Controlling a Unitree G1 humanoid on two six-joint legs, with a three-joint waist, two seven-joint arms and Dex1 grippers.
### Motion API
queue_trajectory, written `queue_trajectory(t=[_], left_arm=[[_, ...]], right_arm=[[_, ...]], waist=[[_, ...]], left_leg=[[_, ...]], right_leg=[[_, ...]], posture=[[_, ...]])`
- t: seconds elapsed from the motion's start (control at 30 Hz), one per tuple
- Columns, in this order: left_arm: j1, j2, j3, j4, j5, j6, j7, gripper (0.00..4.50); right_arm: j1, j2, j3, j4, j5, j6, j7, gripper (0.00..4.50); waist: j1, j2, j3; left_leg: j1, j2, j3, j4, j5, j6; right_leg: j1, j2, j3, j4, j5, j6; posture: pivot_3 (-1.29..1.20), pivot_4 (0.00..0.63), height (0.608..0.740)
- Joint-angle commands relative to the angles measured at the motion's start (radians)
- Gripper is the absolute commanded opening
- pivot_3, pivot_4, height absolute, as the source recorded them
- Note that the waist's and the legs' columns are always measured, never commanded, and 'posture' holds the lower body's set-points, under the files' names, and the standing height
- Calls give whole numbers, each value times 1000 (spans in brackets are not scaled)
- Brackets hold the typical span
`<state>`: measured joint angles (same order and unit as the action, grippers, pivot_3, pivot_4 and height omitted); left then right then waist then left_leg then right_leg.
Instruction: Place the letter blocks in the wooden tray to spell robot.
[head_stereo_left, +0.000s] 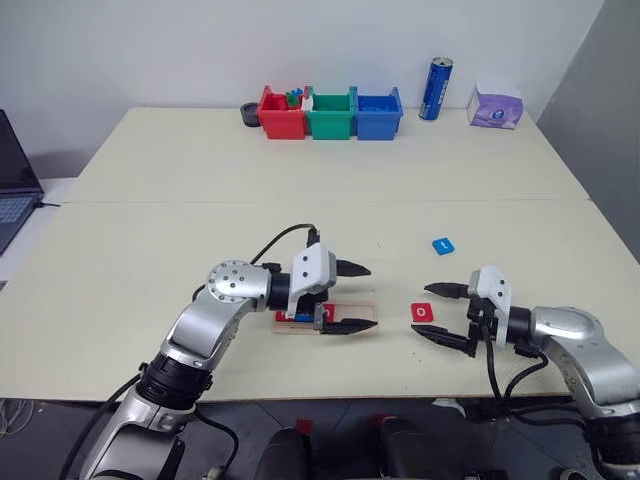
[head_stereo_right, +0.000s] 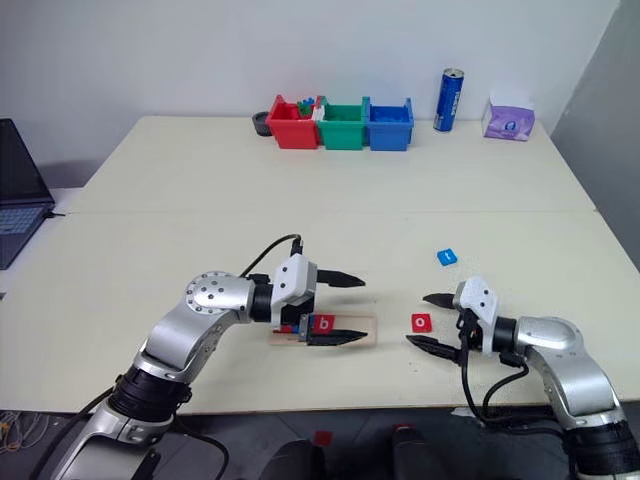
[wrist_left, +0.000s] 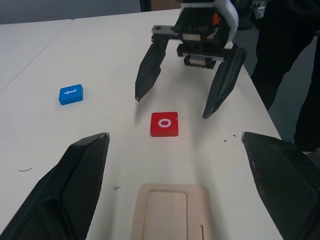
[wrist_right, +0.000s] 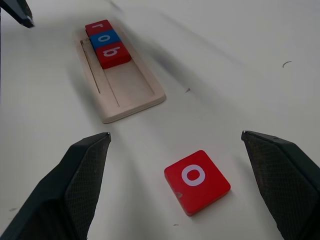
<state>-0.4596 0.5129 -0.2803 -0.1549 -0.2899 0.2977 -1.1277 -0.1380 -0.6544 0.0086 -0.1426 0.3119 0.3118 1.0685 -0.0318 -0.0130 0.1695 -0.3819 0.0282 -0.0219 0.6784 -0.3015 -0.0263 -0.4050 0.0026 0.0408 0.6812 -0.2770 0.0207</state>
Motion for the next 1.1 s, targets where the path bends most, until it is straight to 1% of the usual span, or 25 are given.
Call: queue_trajectory(t=[0.03, 0.2, 0.47, 0.57, 0.77, 0.8, 0.97, 1.1], left_arm=[[-1, 4, 1, -44, -6, -8, -3, 4500], [-3, 6, 1, -40, -6, -7, -6, 4500], [-7, 7, -1, -42, -6, -1, -7, 4500], [-12, 5, -3, -38, -5, -1, -8, 4500], [-23, -3, -7, -30, -4, -1, -7, 4500], [-23, -4, -7, -31, -4, -1, -7, 4500], [-20, 0, -1, -28, -5, -6, -10, 4500], [-10, 72, 49, 5, -20, -40, -71, 4500]], right_arm=[[-30, -15, 19, 64, -20, -82, 40, 4459], [-49, -27, 40, 124, -25, -113, 78, 4459], [-59, -43, 46, 182, -37, -148, 97, 4459], [-67, -43, 47, 192, -39, -151, 97, 3875], [-76, -34, 53, 204, -47, -158, 91, 1651], [-76, -33, 54, 203, -49, -161, 90, 1445], [-83, -29, 60, 173, -55, -163, 83, 1460], [-131, 10, 71, 61, -22, -79, 37, 1460]], waist=[[3, 0, 0], [4, 0, 0], [4, 0, 0], [4, 0, 0], [4, 0, 0], [4, 0, 0], [4, 0, 0], [-2, 0, 0]], left_leg=[[0, 0, 0, 0, 0, 0], [-1, 0, -1, 0, 0, 0], [-1, 0, -1, 0, 0, 0], [-1, 0, -1, 0, 0, 0], [-1, 0, -1, 0, 0, 0], [-1, 0, -1, 0, 0, 0], [-1, 0, -1, 0, 0, 0], [0, 1, -1, 0, 0, 0]], right_leg=[[0, 0, 0, 0, 0, 0], [0, -1, 0, 0, 0, 0], [0, -1, 0, 0, 0, 0], [0, -1, 0, 0, 0, 0], [0, -1, 1, 0, 0, 0], [0, -1, 1, 0, 0, 0], [0, -1, 1, 0, 0, 0], [0, -1, 1, 1, 0, 0]], posture=[[0, 150, 740], [0, 150, 740], [0, 150, 740], [0, 150, 740], [0, 150, 740], [0, 150, 740], [0, 150, 740], [0, 150, 740]])
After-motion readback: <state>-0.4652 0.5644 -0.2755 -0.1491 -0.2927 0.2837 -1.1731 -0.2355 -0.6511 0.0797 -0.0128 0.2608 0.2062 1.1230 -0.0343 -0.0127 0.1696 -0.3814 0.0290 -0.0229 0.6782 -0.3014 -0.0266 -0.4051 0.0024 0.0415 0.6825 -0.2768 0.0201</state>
